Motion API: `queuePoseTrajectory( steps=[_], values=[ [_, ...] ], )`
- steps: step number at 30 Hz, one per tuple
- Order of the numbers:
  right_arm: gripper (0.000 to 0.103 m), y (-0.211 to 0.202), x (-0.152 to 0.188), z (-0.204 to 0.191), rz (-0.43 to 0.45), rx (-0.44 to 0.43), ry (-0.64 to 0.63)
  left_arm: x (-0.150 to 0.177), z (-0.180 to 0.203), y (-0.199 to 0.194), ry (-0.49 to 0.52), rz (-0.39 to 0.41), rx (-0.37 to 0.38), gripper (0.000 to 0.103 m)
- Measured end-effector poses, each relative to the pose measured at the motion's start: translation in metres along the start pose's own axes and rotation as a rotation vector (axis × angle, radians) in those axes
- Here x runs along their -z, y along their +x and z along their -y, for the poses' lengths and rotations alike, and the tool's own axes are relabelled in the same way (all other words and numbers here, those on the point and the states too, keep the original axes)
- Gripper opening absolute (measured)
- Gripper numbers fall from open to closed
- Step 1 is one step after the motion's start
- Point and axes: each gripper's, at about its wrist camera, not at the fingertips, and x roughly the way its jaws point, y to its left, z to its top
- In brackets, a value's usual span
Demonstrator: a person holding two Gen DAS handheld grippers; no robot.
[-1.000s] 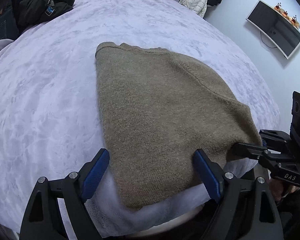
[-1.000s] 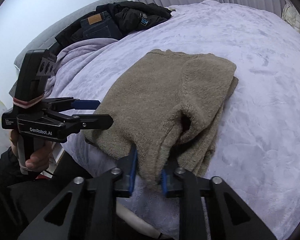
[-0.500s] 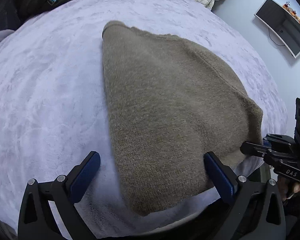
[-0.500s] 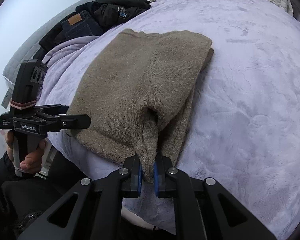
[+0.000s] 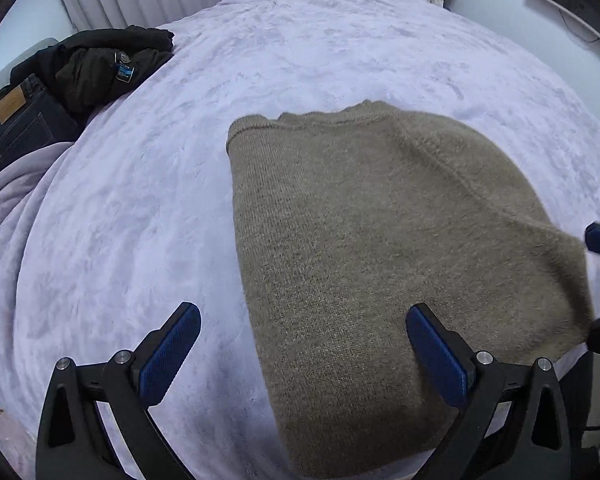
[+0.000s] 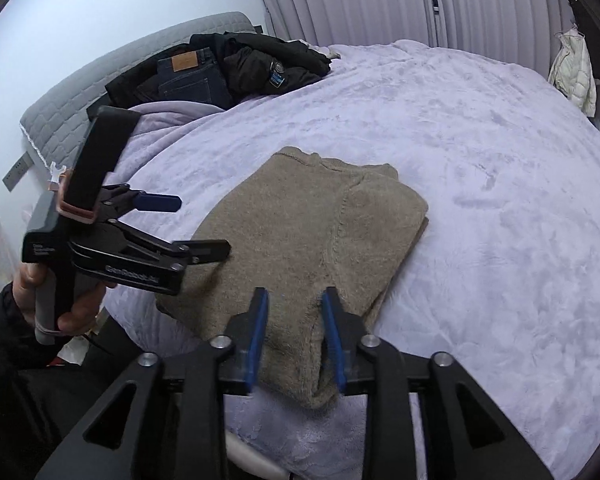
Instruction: Fold small clothes
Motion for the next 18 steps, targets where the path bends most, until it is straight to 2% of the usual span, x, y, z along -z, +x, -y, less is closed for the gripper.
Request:
queuePoseTrajectory(
  steps=[3, 5, 8, 12, 14, 15, 18],
  values=[
    [0.066, 0.001, -0.002, -0.010, 0.037, 0.034, -0.053, 0.002, -0.005, 0.003, -0.023, 0.001, 0.024, 0.103],
    [0.061, 0.004, -0.003, -0.011, 0.031, -0.008, -0.049, 0.002, -0.006, 0.003, -0.025, 0.000, 0.029, 0.103],
    [0.061, 0.013, -0.004, -0.006, 0.026, -0.073, -0.034, 0.003, -0.007, 0.004, -0.029, -0.003, 0.039, 0.103],
    [0.060, 0.039, -0.002, 0.014, -0.038, -0.144, 0.059, 0.004, -0.009, 0.005, -0.036, -0.008, 0.053, 0.103],
    [0.056, 0.047, 0.002, 0.025, -0.061, -0.128, 0.100, 0.005, -0.010, 0.006, -0.041, -0.012, 0.067, 0.103],
    [0.049, 0.050, 0.004, 0.028, -0.067, -0.113, 0.110, 0.005, -0.010, 0.007, -0.044, -0.014, 0.074, 0.103],
    [0.047, 0.048, 0.007, 0.033, -0.065, -0.105, 0.122, 0.004, -0.010, 0.007, -0.042, -0.016, 0.074, 0.103]
  ],
)
